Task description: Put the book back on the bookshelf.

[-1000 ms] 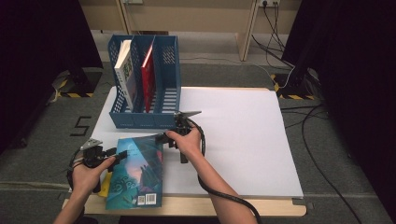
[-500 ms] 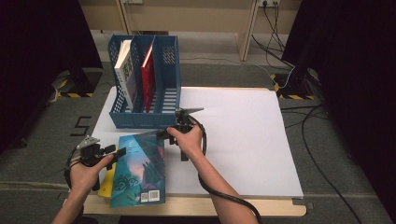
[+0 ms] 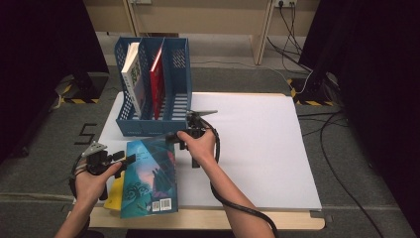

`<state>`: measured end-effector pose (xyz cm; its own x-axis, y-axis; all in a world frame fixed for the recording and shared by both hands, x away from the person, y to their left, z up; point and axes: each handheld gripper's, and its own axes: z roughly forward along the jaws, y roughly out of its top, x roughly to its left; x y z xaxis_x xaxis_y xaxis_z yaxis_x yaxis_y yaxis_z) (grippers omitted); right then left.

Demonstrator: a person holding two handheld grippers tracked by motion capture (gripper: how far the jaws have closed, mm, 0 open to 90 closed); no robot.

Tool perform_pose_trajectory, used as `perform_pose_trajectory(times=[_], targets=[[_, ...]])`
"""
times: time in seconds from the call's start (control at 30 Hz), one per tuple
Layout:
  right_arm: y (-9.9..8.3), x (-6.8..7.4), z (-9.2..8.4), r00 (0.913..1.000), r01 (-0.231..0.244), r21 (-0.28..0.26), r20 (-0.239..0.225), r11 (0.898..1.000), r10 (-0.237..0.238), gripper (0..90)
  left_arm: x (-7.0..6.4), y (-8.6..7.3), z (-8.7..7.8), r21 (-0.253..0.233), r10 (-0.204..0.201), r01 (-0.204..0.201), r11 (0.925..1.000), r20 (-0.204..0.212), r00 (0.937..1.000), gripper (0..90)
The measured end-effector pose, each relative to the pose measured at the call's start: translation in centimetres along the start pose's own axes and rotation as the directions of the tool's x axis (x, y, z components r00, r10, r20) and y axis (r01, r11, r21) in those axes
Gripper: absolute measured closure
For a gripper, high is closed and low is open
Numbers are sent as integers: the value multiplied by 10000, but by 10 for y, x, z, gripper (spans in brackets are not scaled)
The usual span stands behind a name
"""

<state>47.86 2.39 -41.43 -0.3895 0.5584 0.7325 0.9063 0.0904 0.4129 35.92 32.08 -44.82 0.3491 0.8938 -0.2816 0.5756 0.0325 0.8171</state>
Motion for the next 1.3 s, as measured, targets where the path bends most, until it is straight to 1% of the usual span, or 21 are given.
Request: perform_pose_trajectory(times=[0.2,0.37,0.67,0.8,0.97,1.03,1.17,1.3], targets=[[1,2,-4,9998,154,-123,86,9998,-153,745,-1,1,0,-8,46,-46,10000,44,10000,418],[2,1,-8,9998,111,-206,145,9997,-108,745,-2,3,0,-48,87,-87,10000,1,10000,417],[3,1,-18,9995,225,-377,250,9990,-216,746,-5,6,2,-37,206,-206,9998,64,9998,415],[3,1,-25,9995,262,-511,212,9984,-251,746,-6,7,3,-16,237,-237,9997,78,9997,415],[2,-1,-31,9991,290,-603,326,9978,-271,746,-7,7,5,-18,253,-253,9997,112,9996,414],[3,-2,-36,9989,251,-657,418,9975,-224,746,-8,7,5,-4,267,-267,9996,124,9996,414],[5,-4,-50,9977,287,-967,641,9949,-225,747,-9,7,7,21,294,-295,9996,119,9995,414],[5,-6,-62,9963,347,-1116,815,9931,-256,746,-14,9,9,-10,368,-368,9993,213,9991,414]])
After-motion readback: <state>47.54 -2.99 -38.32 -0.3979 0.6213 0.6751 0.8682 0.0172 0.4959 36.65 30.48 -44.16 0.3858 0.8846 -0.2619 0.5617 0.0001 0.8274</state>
